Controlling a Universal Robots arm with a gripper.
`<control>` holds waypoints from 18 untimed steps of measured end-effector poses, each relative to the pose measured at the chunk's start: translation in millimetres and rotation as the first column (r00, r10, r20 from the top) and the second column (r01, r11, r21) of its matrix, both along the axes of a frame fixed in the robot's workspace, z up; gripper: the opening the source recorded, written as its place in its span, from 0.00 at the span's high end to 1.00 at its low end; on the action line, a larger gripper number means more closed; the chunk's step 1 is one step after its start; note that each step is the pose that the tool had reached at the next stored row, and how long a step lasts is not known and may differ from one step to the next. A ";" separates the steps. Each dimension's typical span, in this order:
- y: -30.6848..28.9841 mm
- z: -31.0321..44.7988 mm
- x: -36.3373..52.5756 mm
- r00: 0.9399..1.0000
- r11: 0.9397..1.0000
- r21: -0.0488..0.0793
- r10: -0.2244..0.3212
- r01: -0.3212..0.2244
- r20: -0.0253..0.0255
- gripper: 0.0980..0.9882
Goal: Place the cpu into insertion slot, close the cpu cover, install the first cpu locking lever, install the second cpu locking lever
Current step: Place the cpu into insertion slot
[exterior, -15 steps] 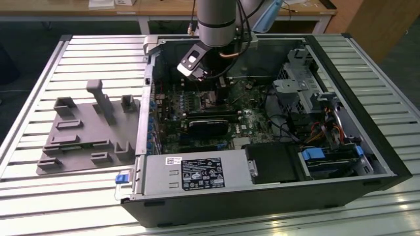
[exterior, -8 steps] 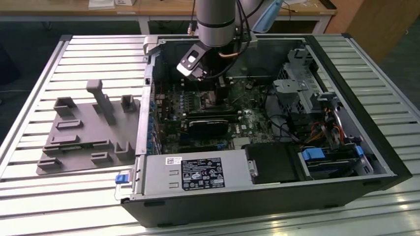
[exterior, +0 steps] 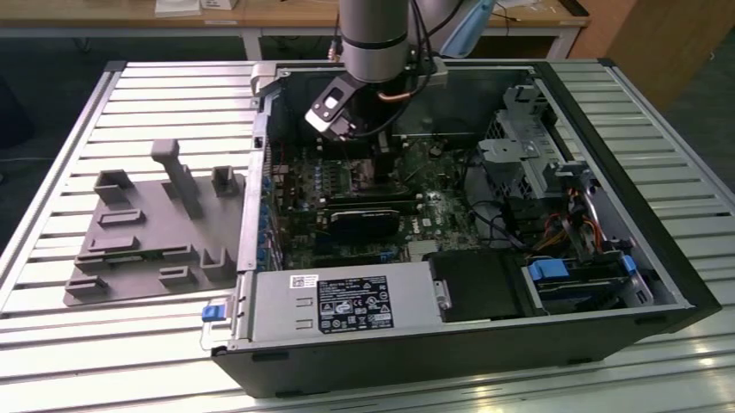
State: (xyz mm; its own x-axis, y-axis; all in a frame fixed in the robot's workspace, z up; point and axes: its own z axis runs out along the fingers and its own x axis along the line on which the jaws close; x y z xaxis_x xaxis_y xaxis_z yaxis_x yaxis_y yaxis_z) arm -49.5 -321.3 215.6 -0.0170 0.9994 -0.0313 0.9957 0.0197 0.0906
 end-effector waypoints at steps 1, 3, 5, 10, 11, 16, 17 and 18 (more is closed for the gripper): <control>0.5 -0.2 -0.2 1.000 1.000 0.000 -0.002 0.002 0.000 0.51; 1.2 -1.1 -0.4 1.000 1.000 0.000 -0.005 0.005 0.000 0.51; 1.3 -2.6 -0.4 1.000 1.000 0.000 -0.008 0.008 0.000 0.51; 1.7 -7.0 -0.7 1.000 1.000 0.000 -0.014 0.014 0.000 0.51; 1.8 -7.9 -0.7 1.000 1.000 0.000 -0.015 0.015 0.000 0.51; 2.1 -12.2 -0.8 1.000 1.000 0.000 -0.020 0.020 0.000 0.51; 2.3 -12.9 -0.9 1.000 1.000 0.000 -0.021 0.021 0.000 0.51; 2.5 -13.5 -1.0 1.000 1.000 0.000 -0.022 0.022 0.000 0.51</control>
State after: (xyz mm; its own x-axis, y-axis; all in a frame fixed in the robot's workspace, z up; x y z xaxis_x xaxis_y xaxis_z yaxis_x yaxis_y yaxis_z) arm -50.5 -318.8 202.1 0.0050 0.9995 -0.0313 0.9959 -0.0021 0.0907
